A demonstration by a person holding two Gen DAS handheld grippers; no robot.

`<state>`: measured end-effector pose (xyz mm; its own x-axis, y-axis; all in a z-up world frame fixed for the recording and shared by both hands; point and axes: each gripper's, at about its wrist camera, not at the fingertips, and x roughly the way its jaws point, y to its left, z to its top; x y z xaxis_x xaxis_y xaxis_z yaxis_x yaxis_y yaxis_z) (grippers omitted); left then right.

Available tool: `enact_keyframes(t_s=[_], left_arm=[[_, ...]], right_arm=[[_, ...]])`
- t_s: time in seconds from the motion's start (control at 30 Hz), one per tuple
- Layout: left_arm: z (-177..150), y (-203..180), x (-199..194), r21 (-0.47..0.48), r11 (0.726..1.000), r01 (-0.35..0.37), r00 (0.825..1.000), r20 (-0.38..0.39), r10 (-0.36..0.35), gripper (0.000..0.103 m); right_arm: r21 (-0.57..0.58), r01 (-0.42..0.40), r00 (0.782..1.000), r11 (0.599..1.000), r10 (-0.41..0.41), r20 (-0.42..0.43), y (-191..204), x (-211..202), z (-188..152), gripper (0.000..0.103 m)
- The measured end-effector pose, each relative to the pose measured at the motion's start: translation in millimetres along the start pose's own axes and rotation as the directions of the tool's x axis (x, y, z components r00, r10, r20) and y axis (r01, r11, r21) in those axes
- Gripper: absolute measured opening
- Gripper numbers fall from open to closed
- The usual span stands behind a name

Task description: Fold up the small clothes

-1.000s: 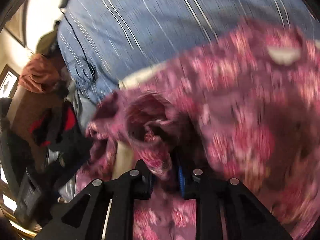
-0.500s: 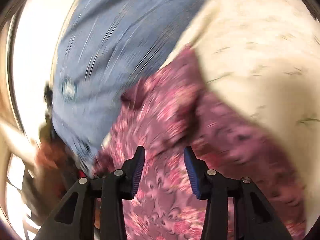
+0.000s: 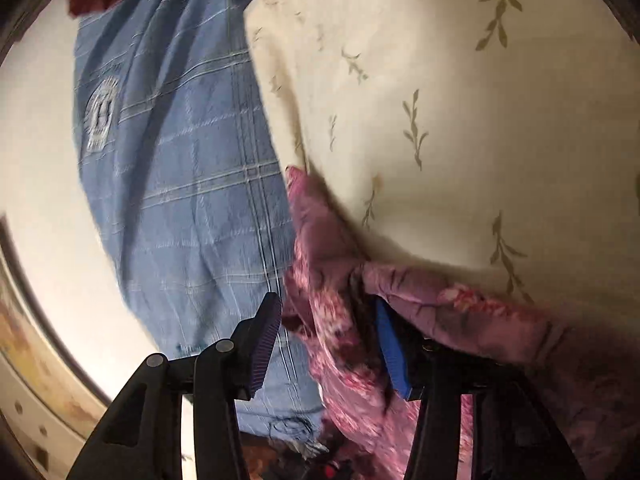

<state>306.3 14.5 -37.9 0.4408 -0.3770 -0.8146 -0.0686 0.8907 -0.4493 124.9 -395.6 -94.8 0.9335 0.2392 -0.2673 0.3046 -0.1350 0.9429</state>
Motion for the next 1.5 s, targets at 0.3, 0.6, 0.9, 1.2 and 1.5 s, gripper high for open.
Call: enact_keyframes(t_s=[0.3,0.6,0.9,1.2,1.5], left_arm=[[-9.8,-13.4,2.3,0.09,0.992,-0.087,0.996,-0.017,0.089,0.045],[-14.4,-7.3,-12.0,0.069,0.996,-0.053,0.999,-0.006,0.054,0.046],[-16.1,-16.1,-23.2,0.085,0.995,-0.057,0.998,0.011,0.056,0.047],[-26.5,-10.9,-9.2,0.11,0.988,-0.111,0.994,-0.01,0.113,0.057],[-15.2,7.7,-24.4,0.01,0.997,0.072,0.996,-0.057,-0.072,0.069]], right_arm=[[-0.247,0.169,0.975,0.954,-0.125,0.183,14.5,-57.2,49.8,0.004],[-0.329,0.094,0.989,0.94,-0.127,-0.08,16.3,-17.9,-5.6,0.048],[-0.281,-0.018,1.0,0.96,0.013,-0.019,29.4,4.6,0.5,0.004],[-0.447,0.202,0.972,0.871,-0.235,-0.019,31.4,-36.0,32.2,0.009],[-0.639,0.167,0.984,0.751,-0.168,0.06,106.8,-44.1,15.4,0.039]])
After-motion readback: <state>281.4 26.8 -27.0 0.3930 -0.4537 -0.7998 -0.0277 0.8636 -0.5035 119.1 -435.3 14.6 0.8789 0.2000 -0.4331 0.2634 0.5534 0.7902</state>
